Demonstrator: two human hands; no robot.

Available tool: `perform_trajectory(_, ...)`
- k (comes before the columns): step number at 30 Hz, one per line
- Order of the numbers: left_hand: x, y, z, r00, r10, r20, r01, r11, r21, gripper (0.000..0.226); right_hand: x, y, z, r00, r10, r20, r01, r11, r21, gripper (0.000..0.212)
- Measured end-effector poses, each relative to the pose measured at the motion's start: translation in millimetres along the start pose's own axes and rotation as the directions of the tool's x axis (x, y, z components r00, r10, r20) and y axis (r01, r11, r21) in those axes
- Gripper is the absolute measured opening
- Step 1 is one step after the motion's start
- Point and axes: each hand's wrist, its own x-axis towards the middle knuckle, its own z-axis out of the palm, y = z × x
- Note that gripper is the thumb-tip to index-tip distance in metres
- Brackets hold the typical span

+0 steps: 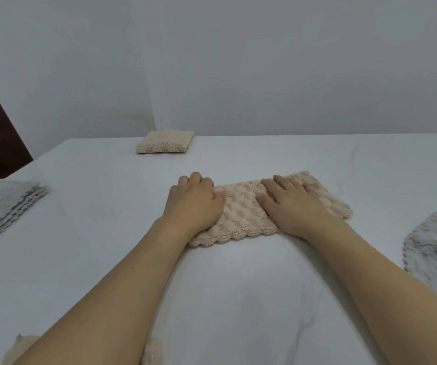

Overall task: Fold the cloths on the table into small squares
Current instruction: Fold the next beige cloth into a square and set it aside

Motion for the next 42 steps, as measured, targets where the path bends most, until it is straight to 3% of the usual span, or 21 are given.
perform_trajectory(3, 1.5, -2.3, -8.5, 0.995, -0.098, 0.025, 0.100, 0.987, -0.129, 0.027, 5.4, 5.7, -0.8, 0.997, -0.060, -0.038, 0.061, 0.998, 0.016, 0.056)
perform_trajectory(5, 1.4, -1.1, -13.7, 0.991, -0.111, 0.071, 0.128, 0.938, -0.323, 0.024, 9.2, 10.5, -1.8, 0.990, -0.050, -0.129, 0.049, 0.999, -0.011, 0.055)
perform_trajectory(8, -0.4, 5.2, -22.0, 0.989, -0.096, 0.112, 0.144, 0.793, -0.592, 0.018, 11.8, 13.7, -4.8, 0.918, 0.027, -0.397, -0.091, 0.986, -0.143, 0.038)
perform_trajectory(10, -1.3, 6.6, -24.1, 0.985, -0.078, 0.155, 0.161, 0.744, -0.648, 0.010, 9.8, 12.7, -9.5, 0.887, 0.080, -0.454, -0.162, 0.976, -0.146, 0.025)
perform_trajectory(14, -2.2, 5.1, -27.7, 0.972, -0.012, 0.236, 0.167, 0.744, -0.647, 0.019, 8.2, 9.6, -14.1, 0.954, 0.183, -0.237, -0.173, 0.983, 0.066, 0.042)
perform_trajectory(19, -0.9, 3.4, -34.4, 0.951, 0.027, 0.308, 0.209, 0.678, -0.705, 0.024, 11.7, 12.2, -9.1, 0.967, 0.098, -0.233, -0.073, 0.991, 0.113, 0.027)
perform_trajectory(23, 0.5, 2.5, -32.7, 0.947, 0.050, 0.319, 0.201, 0.681, -0.704, 0.023, 8.4, 10.3, -13.6, 0.992, 0.048, -0.113, -0.026, 0.982, 0.187, 0.037)
perform_trajectory(26, 2.7, 1.9, -31.1, 0.947, 0.021, 0.320, 0.213, 0.705, -0.677, 0.022, 8.3, 7.5, -17.0, 0.999, 0.006, -0.033, -0.002, 0.994, 0.113, 0.042)
perform_trajectory(29, 5.2, -0.3, -29.8, 0.940, -0.022, 0.339, 0.262, 0.684, -0.680, 0.023, 5.9, -1.8, -28.3, 0.995, -0.026, -0.099, 0.026, 1.000, -0.002, 0.026)
perform_trajectory(30, 5.8, -1.1, -29.5, 0.938, -0.044, 0.344, 0.284, 0.667, -0.689, 0.023, 4.7, -6.3, -34.1, 0.994, -0.040, -0.099, 0.041, 0.999, 0.011, 0.017)
perform_trajectory(32, 7.0, -2.7, -29.4, 0.936, -0.094, 0.340, 0.321, 0.624, -0.712, 0.024, -0.4, -17.4, -47.8, 0.998, -0.050, 0.032, 0.046, 0.991, 0.127, 0.008)
perform_trajectory(34, 9.2, -4.4, -28.2, 0.934, -0.138, 0.328, 0.343, 0.593, -0.729, 0.028, -6.2, -28.5, -57.2, 0.971, -0.068, 0.227, 0.019, 0.978, 0.208, 0.021)
perform_trajectory(36, 11.1, -6.1, -27.2, 0.936, -0.149, 0.321, 0.344, 0.595, -0.727, 0.035, -8.8, -36.2, -57.3, 0.946, -0.054, 0.320, 0.007, 0.989, 0.147, 0.037)
perform_trajectory(39, 12.9, -8.2, -26.3, 0.939, -0.118, 0.324, 0.319, 0.654, -0.686, 0.038, -6.6, -39.9, -48.6, 0.952, -0.027, 0.304, 0.027, 1.000, 0.004, 0.046)
perform_trajectory(42, 13.4, -8.7, -22.4, 0.956, -0.101, 0.275, 0.255, 0.748, -0.613, 0.037, -6.6, -35.5, -47.1, 0.963, -0.044, 0.267, 0.058, 0.997, -0.047, 0.039)
